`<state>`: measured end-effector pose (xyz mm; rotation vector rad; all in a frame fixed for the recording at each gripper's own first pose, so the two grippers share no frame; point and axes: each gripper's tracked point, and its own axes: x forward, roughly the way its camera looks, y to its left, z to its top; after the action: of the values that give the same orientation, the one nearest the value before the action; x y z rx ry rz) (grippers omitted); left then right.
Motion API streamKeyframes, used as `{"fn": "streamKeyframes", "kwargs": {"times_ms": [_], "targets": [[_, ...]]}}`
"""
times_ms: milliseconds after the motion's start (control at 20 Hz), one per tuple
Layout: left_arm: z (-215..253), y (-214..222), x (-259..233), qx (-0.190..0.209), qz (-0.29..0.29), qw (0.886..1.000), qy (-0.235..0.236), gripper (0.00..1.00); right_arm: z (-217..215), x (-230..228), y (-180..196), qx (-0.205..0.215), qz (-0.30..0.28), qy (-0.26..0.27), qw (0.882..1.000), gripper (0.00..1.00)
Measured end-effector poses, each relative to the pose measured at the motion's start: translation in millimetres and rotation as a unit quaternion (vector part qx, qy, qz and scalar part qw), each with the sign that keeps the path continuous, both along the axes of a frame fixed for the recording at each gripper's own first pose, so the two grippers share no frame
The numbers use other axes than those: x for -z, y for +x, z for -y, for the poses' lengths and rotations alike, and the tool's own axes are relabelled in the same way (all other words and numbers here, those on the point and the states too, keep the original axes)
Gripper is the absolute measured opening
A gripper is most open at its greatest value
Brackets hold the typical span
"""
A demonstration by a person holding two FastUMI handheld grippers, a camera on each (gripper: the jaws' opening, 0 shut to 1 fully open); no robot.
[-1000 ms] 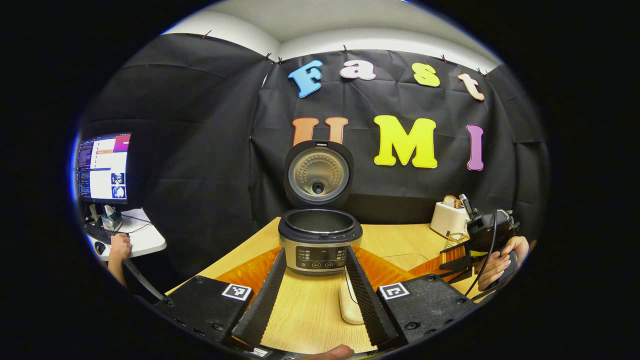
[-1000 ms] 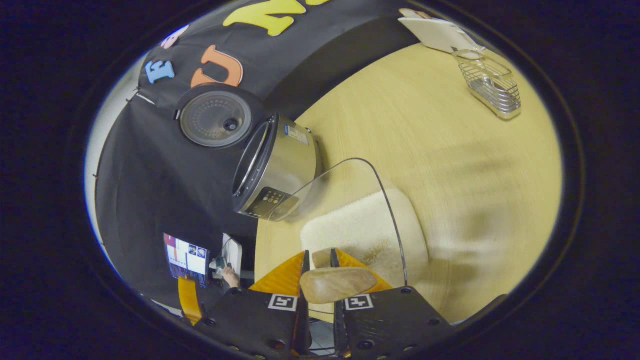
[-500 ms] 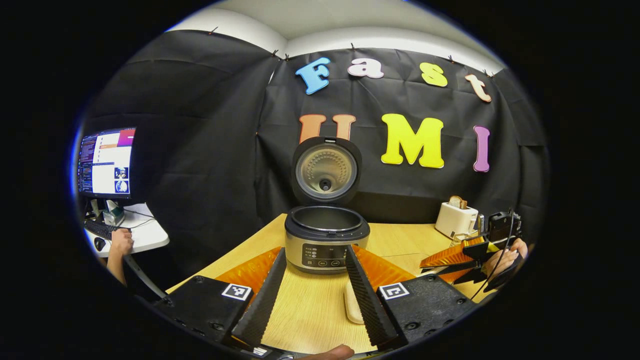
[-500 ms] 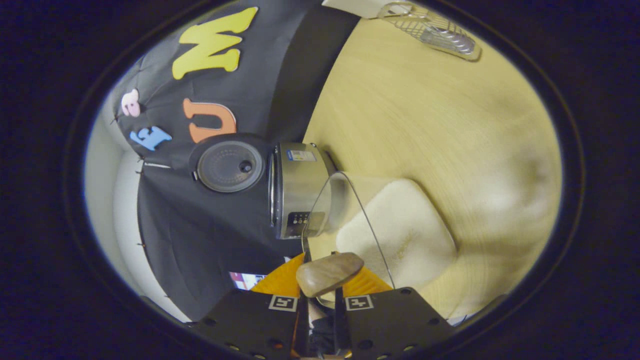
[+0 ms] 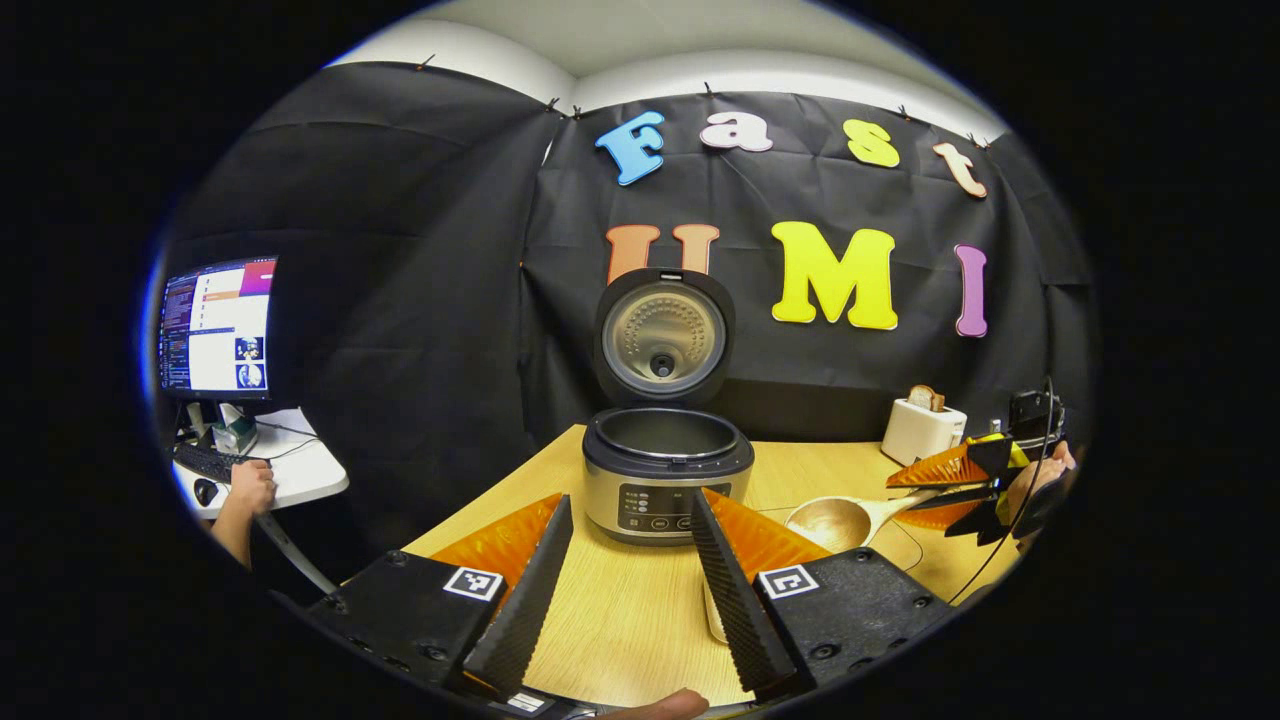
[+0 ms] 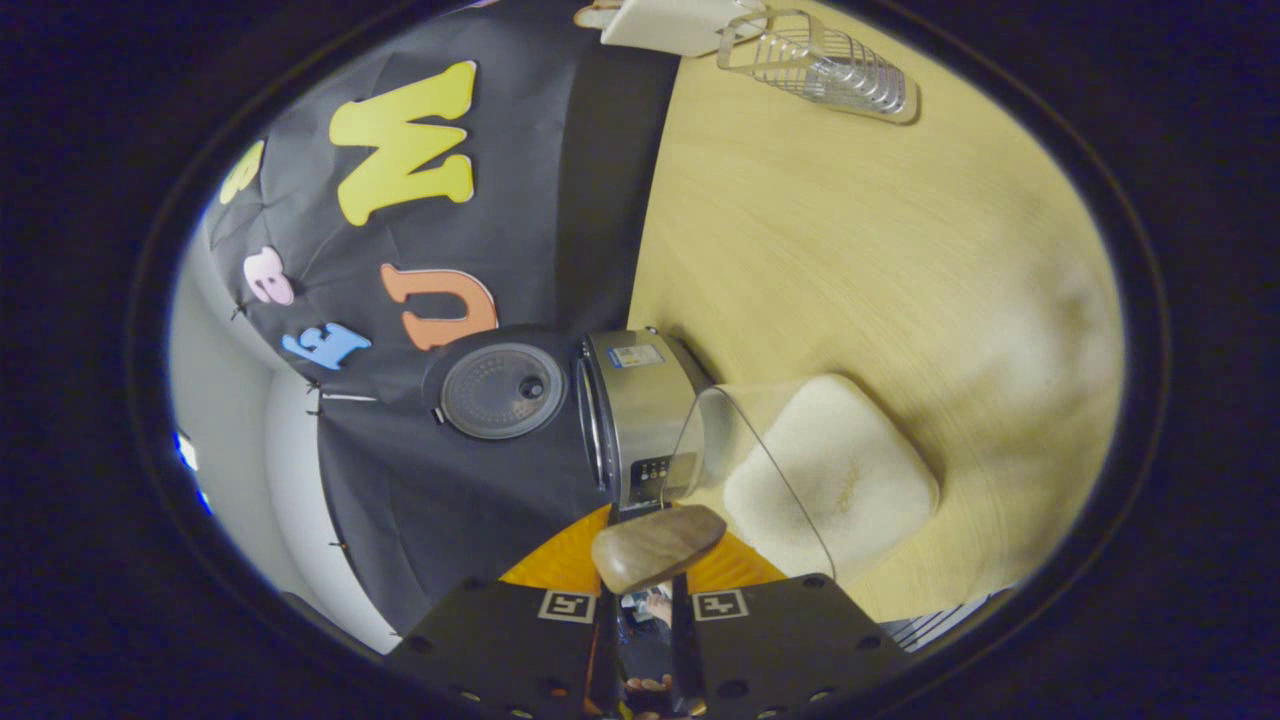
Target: Close the left gripper, press the button to open the rice cooker; take a wooden spoon from the chopstick holder with the right hand, scoop a spoonful of rice and pour it into the rice cooker, then put the wooden spoon back into the chopstick holder.
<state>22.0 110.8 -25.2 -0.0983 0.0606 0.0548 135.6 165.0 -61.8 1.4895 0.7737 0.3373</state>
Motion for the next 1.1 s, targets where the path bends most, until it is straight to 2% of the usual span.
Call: {"fn": "streamKeyframes", "kwargs": {"times_ms": [300, 650, 750, 850, 950, 1100], "targets": [[-13, -2, 2, -0.001, -0.001, 1.0, -0.01, 0.78, -10, -57, 26, 0.014, 0.024, -0.009, 1.0, 0.2], [-20, -2, 6, -0.002, -0.004, 1.0, 0.015, 0.78, -37, -110, 90, 0.032, 0.04, -0.026, 0.998, 0.2], [-26, -1, 11, -0.007, -0.014, 1.0, 0.018, 0.78, -48, -119, 114, 0.039, 0.042, -0.042, 0.997, 0.2], [-37, -5, 25, -0.027, -0.048, 0.998, 0.023, 0.78, -61, -122, 140, 0.047, 0.035, -0.071, 0.996, 0.2], [-49, -5, 25, -0.045, -0.048, 0.997, 0.038, 0.78, -74, -124, 167, 0.054, 0.033, -0.097, 0.993, 0.2], [-49, -2, 33, -0.041, -0.059, 0.997, 0.019, 0.78, -96, -118, 198, 0.053, 0.028, -0.121, 0.991, 0.2]]}}
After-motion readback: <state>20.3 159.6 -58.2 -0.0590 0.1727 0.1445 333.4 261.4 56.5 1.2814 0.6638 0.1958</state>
